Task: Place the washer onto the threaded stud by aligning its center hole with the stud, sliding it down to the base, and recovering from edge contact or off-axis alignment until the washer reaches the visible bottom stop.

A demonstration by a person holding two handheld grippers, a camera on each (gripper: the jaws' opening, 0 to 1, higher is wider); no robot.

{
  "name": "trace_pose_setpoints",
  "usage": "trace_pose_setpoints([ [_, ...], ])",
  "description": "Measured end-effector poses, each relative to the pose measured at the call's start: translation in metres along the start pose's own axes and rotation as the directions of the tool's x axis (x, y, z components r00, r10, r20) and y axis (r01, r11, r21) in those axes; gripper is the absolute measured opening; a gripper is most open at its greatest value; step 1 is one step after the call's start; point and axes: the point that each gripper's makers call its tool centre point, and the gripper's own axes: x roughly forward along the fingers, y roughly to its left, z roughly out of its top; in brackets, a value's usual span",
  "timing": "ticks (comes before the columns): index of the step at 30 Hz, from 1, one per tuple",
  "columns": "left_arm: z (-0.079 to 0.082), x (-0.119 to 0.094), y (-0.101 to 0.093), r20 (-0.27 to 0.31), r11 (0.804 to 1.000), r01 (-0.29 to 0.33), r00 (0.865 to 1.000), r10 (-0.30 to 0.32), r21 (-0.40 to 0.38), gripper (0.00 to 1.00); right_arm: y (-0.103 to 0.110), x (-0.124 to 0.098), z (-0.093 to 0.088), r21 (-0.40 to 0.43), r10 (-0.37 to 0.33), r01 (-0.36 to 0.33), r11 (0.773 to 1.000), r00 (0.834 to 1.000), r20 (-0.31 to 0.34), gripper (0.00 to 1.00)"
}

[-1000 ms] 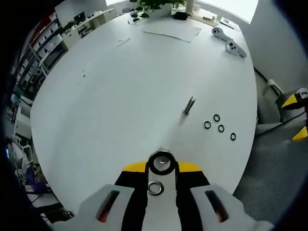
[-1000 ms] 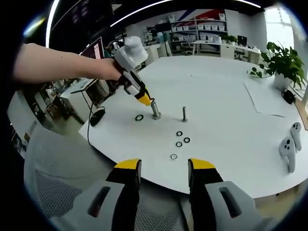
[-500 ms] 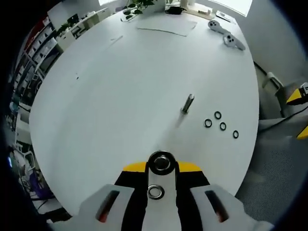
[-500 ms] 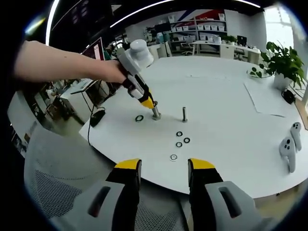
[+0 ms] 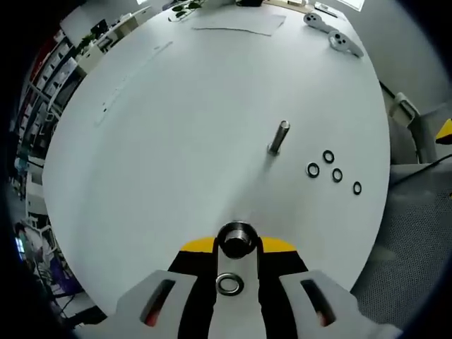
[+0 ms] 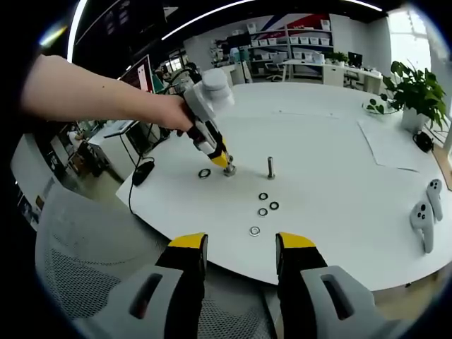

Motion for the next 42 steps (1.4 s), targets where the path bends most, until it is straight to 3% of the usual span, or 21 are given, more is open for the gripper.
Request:
trace_pose_setpoints([
  [21,-0.02,0.02,-0.001,-0.063,1.0,-0.007,0.998,0.006,-0.016,0.19,0.0,0.0,0.0,-0.001,0.002,-0.002,1.0,1.0,0.001,0.41],
  [29,-0.022,0.021,-0.003,-0.06,0.999,0.0,0.998,-0.003,-0.044,0.21,0.0,0.001,0.0,-0.002,0.004,-0.004,1.0,1.0,-0.001,0.41],
  [33,-0.024,0.021,-0.006,-0.059,1.0,-0.002,0.998,0.0,-0.021,0.24,-0.001,0.001,-0.001,-0.002,0.004,-0.004,1.0,1.0,-0.002,0.41],
  [37,-0.026,0.02,-0.007,-0.037,0.997,0.02,0.999,-0.023,-0.08,0.27,0.0,0.001,-0.001,-0.004,0.006,-0.006,1.0,1.0,-0.003,0.41],
  [42,-0.029,0.016,0.003,-0.019,0.993,0.005,1.0,-0.007,-0.115,0.29,-0.001,0.001,-0.001,-0.003,0.004,-0.004,1.0,1.0,-0.002,0.41],
])
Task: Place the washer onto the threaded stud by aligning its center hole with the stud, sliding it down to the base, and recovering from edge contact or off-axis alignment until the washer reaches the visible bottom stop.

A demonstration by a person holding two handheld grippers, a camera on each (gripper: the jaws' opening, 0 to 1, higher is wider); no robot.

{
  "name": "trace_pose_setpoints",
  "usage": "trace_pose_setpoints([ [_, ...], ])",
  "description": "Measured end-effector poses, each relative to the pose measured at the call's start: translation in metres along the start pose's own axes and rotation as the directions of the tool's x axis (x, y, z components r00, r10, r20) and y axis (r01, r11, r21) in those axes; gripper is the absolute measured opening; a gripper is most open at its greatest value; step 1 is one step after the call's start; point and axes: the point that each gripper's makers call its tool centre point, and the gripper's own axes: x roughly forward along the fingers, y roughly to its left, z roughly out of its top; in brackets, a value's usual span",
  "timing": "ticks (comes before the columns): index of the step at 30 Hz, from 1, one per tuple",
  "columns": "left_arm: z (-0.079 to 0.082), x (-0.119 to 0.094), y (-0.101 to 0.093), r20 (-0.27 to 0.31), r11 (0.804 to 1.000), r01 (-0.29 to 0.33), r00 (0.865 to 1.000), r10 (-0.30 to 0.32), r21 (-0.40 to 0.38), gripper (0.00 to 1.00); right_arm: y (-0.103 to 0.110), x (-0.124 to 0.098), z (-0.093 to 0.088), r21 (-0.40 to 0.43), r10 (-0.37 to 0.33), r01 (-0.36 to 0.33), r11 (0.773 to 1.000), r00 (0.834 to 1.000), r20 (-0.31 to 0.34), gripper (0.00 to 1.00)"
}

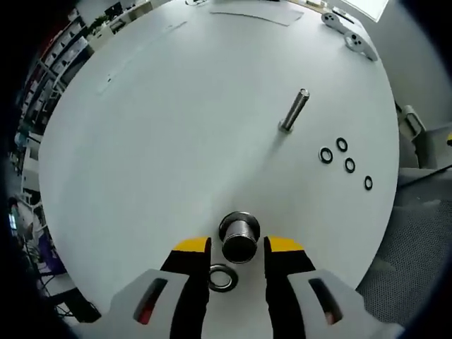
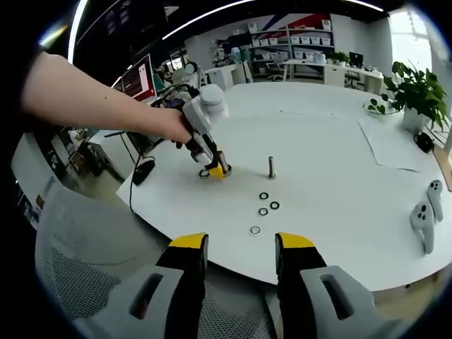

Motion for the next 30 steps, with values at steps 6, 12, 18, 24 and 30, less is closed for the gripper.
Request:
trace_pose_setpoints([
  [6,-0.012,-0.003,0.009,-0.002,1.0,-0.024,1.0,0.024,-0.019,0.33,0.002,0.001,-0.001,-0.012,0.006,-0.006,1.0,1.0,-0.009,0.41],
  [12,-0.027,-0.001,0.011,-0.014,0.998,-0.029,1.0,0.028,-0.054,0.37,0.002,0.001,-0.001,-0.013,0.008,-0.008,1.0,1.0,-0.01,0.4],
  [18,-0.033,0.001,0.012,-0.017,0.997,-0.034,0.999,0.033,-0.066,0.37,0.003,0.001,-0.002,-0.02,0.012,-0.012,1.0,1.0,-0.017,0.4],
  [24,-0.037,-0.001,0.015,-0.025,0.996,-0.032,0.999,0.03,-0.084,0.36,0.004,0.001,-0.002,-0.024,0.013,-0.014,1.0,1.0,-0.019,0.4],
  [30,-0.05,0.006,0.014,-0.074,0.996,-0.012,0.997,0.005,-0.091,0.39,0.004,0.001,-0.002,-0.023,0.014,-0.014,1.0,1.0,-0.019,0.4],
])
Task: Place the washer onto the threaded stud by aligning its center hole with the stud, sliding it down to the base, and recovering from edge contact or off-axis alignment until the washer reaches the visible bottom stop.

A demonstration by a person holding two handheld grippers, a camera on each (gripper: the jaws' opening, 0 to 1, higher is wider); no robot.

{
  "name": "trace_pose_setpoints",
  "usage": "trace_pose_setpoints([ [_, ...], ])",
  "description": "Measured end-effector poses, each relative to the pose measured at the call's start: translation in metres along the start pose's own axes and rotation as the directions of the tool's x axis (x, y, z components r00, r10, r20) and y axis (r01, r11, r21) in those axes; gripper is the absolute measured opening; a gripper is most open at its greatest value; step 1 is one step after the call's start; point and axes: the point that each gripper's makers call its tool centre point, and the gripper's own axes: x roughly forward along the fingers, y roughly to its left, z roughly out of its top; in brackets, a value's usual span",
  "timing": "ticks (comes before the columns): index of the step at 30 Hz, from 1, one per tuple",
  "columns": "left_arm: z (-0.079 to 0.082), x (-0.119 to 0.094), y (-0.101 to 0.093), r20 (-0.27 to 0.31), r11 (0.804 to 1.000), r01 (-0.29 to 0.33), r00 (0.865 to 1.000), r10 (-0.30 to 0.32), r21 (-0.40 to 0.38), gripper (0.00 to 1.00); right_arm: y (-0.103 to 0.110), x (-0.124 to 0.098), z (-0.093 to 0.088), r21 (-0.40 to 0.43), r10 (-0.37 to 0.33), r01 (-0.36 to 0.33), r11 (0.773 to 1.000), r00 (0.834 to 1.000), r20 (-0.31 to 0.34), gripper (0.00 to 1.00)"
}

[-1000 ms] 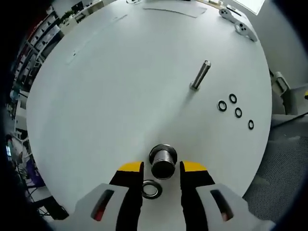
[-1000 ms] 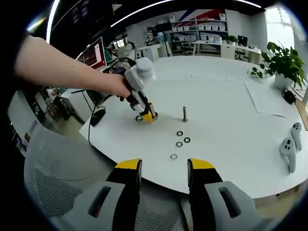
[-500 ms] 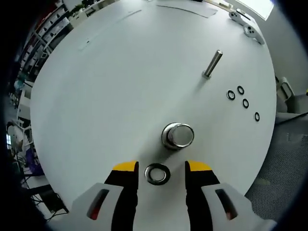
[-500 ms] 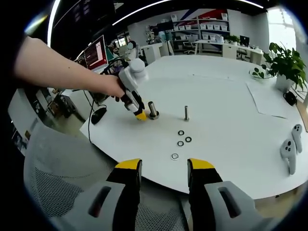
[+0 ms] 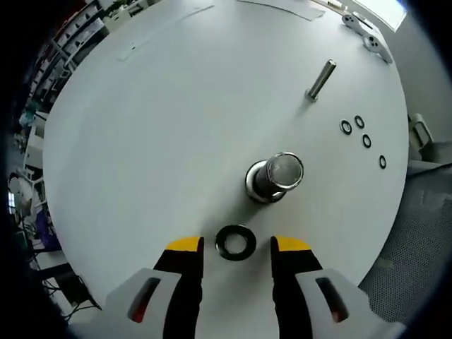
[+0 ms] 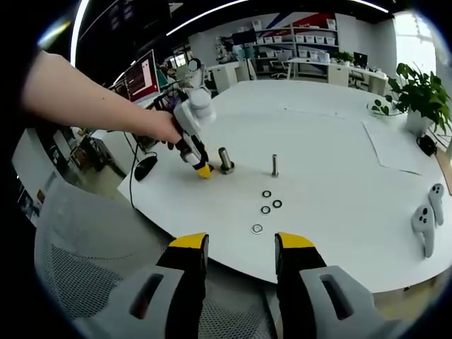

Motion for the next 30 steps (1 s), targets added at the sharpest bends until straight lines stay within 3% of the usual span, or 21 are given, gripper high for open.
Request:
trace_pose_setpoints([
  [13,0.0014,0.0002,0.0046,0.056,0.999,0.005,0.998,-0.003,-0.035,0.35,0.0001,0.0,0.0004,0.002,0.002,-0.002,1.0,1.0,0.003,0.4],
  [30,-0.0005,-0.0008,0.0022,0.017,0.998,0.001,1.0,0.0,-0.059,0.29,0.0004,0.0004,0.0022,0.002,0.006,-0.006,1.0,1.0,0.013,0.4],
])
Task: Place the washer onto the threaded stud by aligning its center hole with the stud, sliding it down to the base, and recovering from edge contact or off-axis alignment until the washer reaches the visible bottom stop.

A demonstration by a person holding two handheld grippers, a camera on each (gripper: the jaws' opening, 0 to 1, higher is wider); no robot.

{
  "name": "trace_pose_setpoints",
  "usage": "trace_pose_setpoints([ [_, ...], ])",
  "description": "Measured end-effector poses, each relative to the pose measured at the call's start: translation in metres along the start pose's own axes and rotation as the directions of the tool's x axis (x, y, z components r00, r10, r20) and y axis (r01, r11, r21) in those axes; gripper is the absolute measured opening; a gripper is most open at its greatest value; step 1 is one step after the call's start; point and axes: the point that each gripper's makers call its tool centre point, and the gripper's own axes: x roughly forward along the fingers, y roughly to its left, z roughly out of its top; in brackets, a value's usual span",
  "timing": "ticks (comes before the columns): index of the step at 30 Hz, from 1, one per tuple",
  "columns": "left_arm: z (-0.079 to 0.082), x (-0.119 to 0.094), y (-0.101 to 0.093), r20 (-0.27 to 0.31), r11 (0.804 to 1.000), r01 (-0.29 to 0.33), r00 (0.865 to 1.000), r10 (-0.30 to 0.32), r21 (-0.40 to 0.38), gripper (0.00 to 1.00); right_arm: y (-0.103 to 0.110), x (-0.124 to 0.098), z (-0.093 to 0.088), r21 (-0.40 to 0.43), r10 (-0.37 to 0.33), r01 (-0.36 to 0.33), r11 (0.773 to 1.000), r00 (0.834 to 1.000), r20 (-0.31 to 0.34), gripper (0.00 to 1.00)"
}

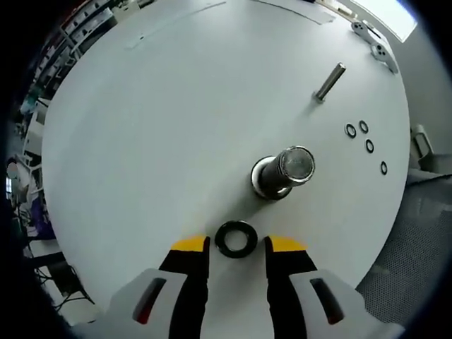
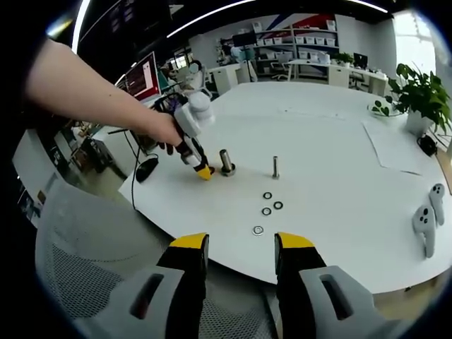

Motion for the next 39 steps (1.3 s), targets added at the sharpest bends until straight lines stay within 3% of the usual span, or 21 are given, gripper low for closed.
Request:
trace_pose_setpoints([
  [7,-0.0009,-0.0005,-0.005,-0.018,1.0,-0.004,1.0,0.004,0.008,0.22,-0.0012,-0.0007,0.0011,0.011,-0.002,0.002,1.0,1.0,0.008,0.4],
  [24,0.0003,-0.0003,-0.0028,-0.027,0.999,-0.007,1.0,0.006,-0.034,0.2,-0.0005,-0.0004,0.0003,0.007,-0.001,0.001,1.0,1.0,0.005,0.39],
  [27,0.0004,-0.0004,-0.0037,-0.013,0.999,-0.017,1.0,0.016,-0.04,0.2,-0.0004,-0.0002,0.0004,0.007,0.0,0.0,1.0,1.0,0.004,0.39],
  [29,0.0014,-0.0006,-0.0038,0.05,0.997,-0.023,0.998,0.026,-0.071,0.2,-0.0004,-0.0001,0.0005,0.006,0.001,-0.001,1.0,1.0,0.004,0.39],
  [32,-0.0014,-0.0028,-0.0035,0.096,0.997,-0.013,0.995,0.019,-0.07,0.2,-0.0005,-0.0004,0.0007,0.009,0.0,0.0,1.0,1.0,0.007,0.39],
  [39,0.0006,-0.0018,-0.0042,0.068,0.999,-0.017,0.997,0.02,-0.048,0.19,-0.0001,-0.0003,0.0002,0.005,0.002,-0.002,1.0,1.0,0.004,0.39],
])
